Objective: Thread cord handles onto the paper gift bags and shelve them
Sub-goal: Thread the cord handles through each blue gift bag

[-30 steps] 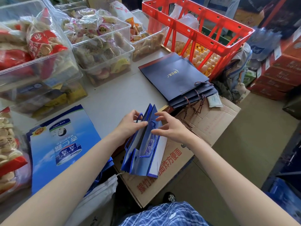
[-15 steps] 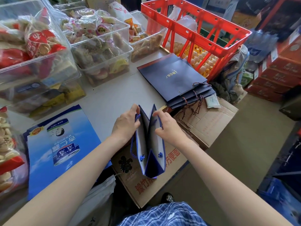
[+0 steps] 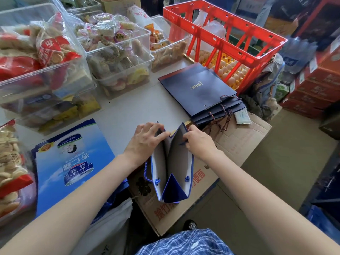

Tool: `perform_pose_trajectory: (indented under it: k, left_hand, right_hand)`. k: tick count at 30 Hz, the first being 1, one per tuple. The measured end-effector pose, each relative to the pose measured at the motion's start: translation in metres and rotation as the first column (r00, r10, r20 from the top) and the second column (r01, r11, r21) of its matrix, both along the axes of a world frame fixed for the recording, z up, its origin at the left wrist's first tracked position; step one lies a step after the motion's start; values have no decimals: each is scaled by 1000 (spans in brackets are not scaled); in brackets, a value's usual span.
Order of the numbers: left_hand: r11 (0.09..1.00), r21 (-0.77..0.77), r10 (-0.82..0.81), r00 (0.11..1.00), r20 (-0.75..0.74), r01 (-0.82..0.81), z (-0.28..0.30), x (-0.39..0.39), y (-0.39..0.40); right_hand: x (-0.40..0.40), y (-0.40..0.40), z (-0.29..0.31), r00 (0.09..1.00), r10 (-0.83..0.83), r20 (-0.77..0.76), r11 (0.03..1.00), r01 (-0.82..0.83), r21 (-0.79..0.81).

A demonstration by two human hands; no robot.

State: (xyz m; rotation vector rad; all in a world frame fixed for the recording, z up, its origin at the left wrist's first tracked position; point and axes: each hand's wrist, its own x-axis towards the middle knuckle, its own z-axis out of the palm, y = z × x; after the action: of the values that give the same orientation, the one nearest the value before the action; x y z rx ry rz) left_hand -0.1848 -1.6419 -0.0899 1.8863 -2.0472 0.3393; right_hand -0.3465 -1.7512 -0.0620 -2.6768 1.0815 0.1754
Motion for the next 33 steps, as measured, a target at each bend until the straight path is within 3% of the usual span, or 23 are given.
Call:
perform_pose_trajectory:
  k: [3, 7, 10, 13, 16, 20, 23, 25, 33]
  left_hand:
    - [999, -3, -46, 995, 90, 47, 5, 2, -2]
    - [987, 35, -160, 980, 116, 156, 8, -2, -7]
    - [984, 96, -156, 987, 34, 152, 12, 0, -14]
    - [970, 244, 32, 976, -217, 22, 21, -5, -17]
    - [898, 437, 252, 863, -437, -41, 22, -14, -25]
    - [874, 485, 335, 686, -646, 30, 33, -30, -35]
    - [814, 579, 422, 630, -652, 54, 43, -39, -37]
    - [767, 636, 507, 526, -683, 88, 46, -42, -37]
    - [656, 715, 697, 172, -697, 242, 35, -37, -32]
  right_hand:
    - [-3, -2, -5, 975, 58, 214, 996, -72, 60]
    - [-9, 1, -9, 858, 165, 486, 975, -69, -210]
    - [-14, -1, -17, 815, 270, 513, 935, -93, -344]
    - [-18, -1, -19, 787, 291, 544, 919, -73, -387]
    - [-20, 5, -17, 754, 276, 596, 929, -51, -366]
    - [-19, 15, -17, 708, 241, 664, 956, -54, -288]
    - [-18, 21, -15, 656, 122, 745, 989, -21, -143]
    - [-18, 22, -13, 639, 51, 767, 998, 0, -66]
    - [-23, 28, -18, 635, 53, 771, 999, -39, -36]
